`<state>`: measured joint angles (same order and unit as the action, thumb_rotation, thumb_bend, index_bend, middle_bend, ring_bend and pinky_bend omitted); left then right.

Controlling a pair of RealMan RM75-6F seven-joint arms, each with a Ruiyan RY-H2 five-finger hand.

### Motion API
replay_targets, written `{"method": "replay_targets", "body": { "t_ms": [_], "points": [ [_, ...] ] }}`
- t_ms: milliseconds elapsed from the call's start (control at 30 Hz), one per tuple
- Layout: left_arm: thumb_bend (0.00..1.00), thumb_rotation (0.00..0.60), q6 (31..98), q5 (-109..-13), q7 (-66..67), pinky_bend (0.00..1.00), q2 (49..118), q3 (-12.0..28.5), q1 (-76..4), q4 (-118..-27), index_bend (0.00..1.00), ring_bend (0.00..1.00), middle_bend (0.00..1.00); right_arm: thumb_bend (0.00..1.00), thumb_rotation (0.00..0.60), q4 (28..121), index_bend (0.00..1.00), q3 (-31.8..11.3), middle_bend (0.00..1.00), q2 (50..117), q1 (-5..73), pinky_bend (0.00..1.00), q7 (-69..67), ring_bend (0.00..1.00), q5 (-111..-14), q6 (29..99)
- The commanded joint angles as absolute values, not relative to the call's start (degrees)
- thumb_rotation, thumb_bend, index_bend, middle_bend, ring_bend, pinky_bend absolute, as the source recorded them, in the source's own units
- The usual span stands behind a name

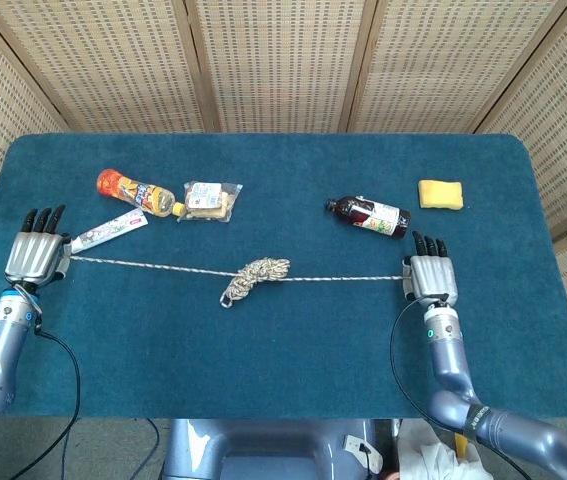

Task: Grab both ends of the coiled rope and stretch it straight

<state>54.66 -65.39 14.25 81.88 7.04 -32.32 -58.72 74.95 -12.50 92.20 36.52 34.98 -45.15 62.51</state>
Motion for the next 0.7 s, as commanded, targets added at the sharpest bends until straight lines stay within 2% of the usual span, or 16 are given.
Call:
{"method": "replay_targets", "body": {
  "t_ms": [33, 100, 133, 167, 200, 233, 267, 300, 367, 500, 700],
  "points": [
    [0.44, 0.6, 54.7, -65.6, 14.1, 0.0, 82.2, 7.1, -32.2, -58.4, 0.76, 0.0, 0.0, 0.51, 0.6, 74.8, 0.74, -12.4, 0.0, 92.4, 36.5, 0.01, 34.8, 0.0, -45.5, 62.4],
    [0.44, 0.6, 54.6, -65.7, 14.1, 0.0, 82.3, 7.1, -32.2, -58.4, 0.76, 0.0, 0.0, 0.51, 0.6, 74.8, 0.73, -12.4, 0.0, 92.5, 36.4, 0.01, 34.7, 0.0, -45.5, 62.3],
    [0.44, 0.6, 54.6, -65.7, 14.0, 0.0, 82.3, 7.2, -32.2, -58.5, 0.75, 0.0, 0.0, 0.5, 0.6, 74.9, 0.67, -12.4, 0.0, 92.5, 36.4, 0.01, 34.7, 0.0, -45.4, 62.2],
    [0.44, 0.6, 54.6, -65.7, 13.9, 0.0, 82.4, 7.2, -32.1, -58.5, 0.67, 0.0, 0.0, 0.46, 0.6, 75.1, 0.6, -12.2, 0.0, 92.4, 36.3, 0.01, 34.5, 0.0, -45.5, 62.0],
    [0.39, 0.6, 54.6, -65.8, 13.8, 0.0, 82.4, 7.2, -32.0, -58.5, 0.56, 0.0, 0.0, 0.34, 0.6, 75.3, 0.45, -12.2, 0.0, 92.3, 36.2, 0.01, 34.4, 0.0, -45.6, 61.9],
    [0.28, 0.6, 54.4, -65.7, 13.7, 0.0, 82.3, 7.2, -32.0, -58.6, 0.33, 0.0, 0.0, 0.2, 0.6, 75.5, 0.27, -12.1, 0.0, 92.2, 36.1, 0.01, 34.2, 0.0, -45.5, 61.8],
    [0.14, 0.6, 54.3, -65.5, 13.6, 0.0, 82.2, 7.3, -31.8, -58.8, 0.13, 0.0, 0.0, 0.11, 0.6, 75.9, 0.17, -12.1, 0.0, 92.0, 36.0, 0.01, 34.2, 0.0, -45.3, 61.7],
    [0.03, 0.6, 54.1, -65.2, 13.3, 0.0, 82.0, 7.4, -31.7, -59.0, 0.01, 0.0, 0.0, 0.03, 0.6, 76.4, 0.06, -12.2, 0.0, 91.7, 35.9, 0.01, 34.0, 0.0, -45.0, 61.5],
    [0.0, 0.6, 54.1, -64.6, 11.8, 0.0, 81.2, 8.0, -31.2, -60.4, 0.0, 0.0, 0.0, 0.0, 0.6, 77.7, 0.0, -12.6, 0.0, 91.0, 35.6, 0.0, 33.3, 0.0, -44.9, 61.6],
    [0.0, 0.6, 57.8, -66.1, 5.3, 0.0, 76.9, 8.8, -28.3, -65.5, 0.0, 0.0, 0.0, 0.0, 0.6, 82.5, 0.0, -13.3, 0.0, 87.5, 33.6, 0.0, 28.4, 0.0, -49.5, 64.5],
    [0.0, 0.6, 65.1, -67.4, -0.3, 0.0, 71.3, 9.5, -23.2, -73.3, 0.0, 0.0, 0.0, 0.0, 0.6, 87.2, 0.0, -12.1, 0.0, 81.6, 29.9, 0.0, 20.2, 0.0, -59.5, 69.3]
  ]
}}
